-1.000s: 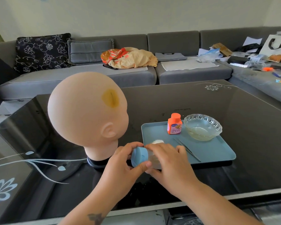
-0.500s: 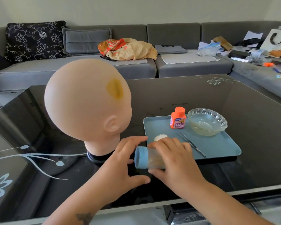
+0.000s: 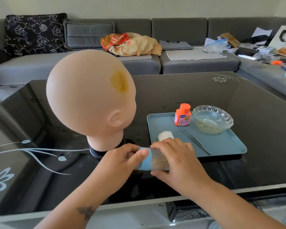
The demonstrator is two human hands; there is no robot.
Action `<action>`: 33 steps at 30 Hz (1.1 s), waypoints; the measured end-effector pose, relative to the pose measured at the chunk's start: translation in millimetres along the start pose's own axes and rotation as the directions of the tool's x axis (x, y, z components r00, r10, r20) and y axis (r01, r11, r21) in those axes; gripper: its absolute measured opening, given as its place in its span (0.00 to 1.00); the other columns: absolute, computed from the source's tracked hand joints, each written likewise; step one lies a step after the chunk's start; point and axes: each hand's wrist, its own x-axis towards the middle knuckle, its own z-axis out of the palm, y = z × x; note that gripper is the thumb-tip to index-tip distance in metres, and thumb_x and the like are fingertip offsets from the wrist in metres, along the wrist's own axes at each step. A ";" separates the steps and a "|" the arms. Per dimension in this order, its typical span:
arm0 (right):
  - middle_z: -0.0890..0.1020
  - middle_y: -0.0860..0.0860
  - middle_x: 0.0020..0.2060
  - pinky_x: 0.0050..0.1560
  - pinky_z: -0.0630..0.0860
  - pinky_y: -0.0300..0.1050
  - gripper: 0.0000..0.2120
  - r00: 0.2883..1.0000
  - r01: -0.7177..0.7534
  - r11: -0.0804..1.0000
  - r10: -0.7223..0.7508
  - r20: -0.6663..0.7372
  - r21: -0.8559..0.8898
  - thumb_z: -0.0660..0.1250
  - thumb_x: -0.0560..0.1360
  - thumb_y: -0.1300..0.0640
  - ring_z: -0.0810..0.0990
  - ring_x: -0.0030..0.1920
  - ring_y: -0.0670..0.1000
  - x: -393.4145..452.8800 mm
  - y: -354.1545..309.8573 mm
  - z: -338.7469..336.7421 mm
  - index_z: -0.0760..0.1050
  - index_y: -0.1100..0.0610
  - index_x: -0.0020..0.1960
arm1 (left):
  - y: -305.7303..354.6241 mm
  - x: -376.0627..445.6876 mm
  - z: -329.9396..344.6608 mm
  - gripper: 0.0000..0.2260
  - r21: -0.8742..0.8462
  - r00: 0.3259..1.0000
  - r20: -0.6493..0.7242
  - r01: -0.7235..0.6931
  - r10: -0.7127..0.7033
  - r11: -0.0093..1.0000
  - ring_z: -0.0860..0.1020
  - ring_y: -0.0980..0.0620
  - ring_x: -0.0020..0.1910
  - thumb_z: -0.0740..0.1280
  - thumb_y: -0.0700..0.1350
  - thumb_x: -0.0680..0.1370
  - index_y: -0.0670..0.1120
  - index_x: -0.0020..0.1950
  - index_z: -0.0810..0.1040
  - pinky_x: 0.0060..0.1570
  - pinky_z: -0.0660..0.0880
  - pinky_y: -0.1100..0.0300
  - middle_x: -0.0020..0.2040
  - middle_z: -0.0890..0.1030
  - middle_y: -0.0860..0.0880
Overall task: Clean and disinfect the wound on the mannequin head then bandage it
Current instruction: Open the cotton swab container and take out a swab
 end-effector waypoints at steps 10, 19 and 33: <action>0.76 0.42 0.51 0.46 0.64 0.45 0.26 1.000 -0.001 1.000 0.001 0.021 -0.025 0.74 0.63 0.44 0.72 0.52 0.49 0.5 2.1 -0.7 0.71 0.46 0.59 | -1.3 -2.5 0.5 0.33 0.228 0.931 0.051 -0.364 0.362 0.903 0.70 0.64 0.62 0.73 0.53 0.69 0.65 0.70 0.63 0.56 0.68 0.73 0.61 0.69 0.67; 0.77 0.41 0.51 0.45 0.61 0.44 0.27 1.000 0.015 1.000 -0.015 0.014 -0.025 0.75 0.62 0.44 0.72 0.52 0.49 -0.4 0.0 0.4 0.70 0.46 0.58 | 1.4 -4.2 4.3 0.12 -0.026 0.997 0.018 -0.078 0.078 0.997 0.76 0.62 0.39 0.65 0.63 0.73 0.68 0.56 0.71 0.38 0.73 0.71 0.40 0.78 0.63; 0.69 0.40 0.49 0.49 0.67 0.46 0.26 0.981 -0.185 0.959 0.192 -0.014 0.214 0.77 0.64 0.46 0.68 0.48 0.45 -0.4 10.4 1.6 0.69 0.47 0.57 | -3.7 -3.3 -10.0 0.20 -0.111 0.995 -0.095 0.012 -0.022 0.994 0.77 0.59 0.38 0.65 0.71 0.62 0.60 0.45 0.72 0.36 0.72 0.72 0.42 0.81 0.56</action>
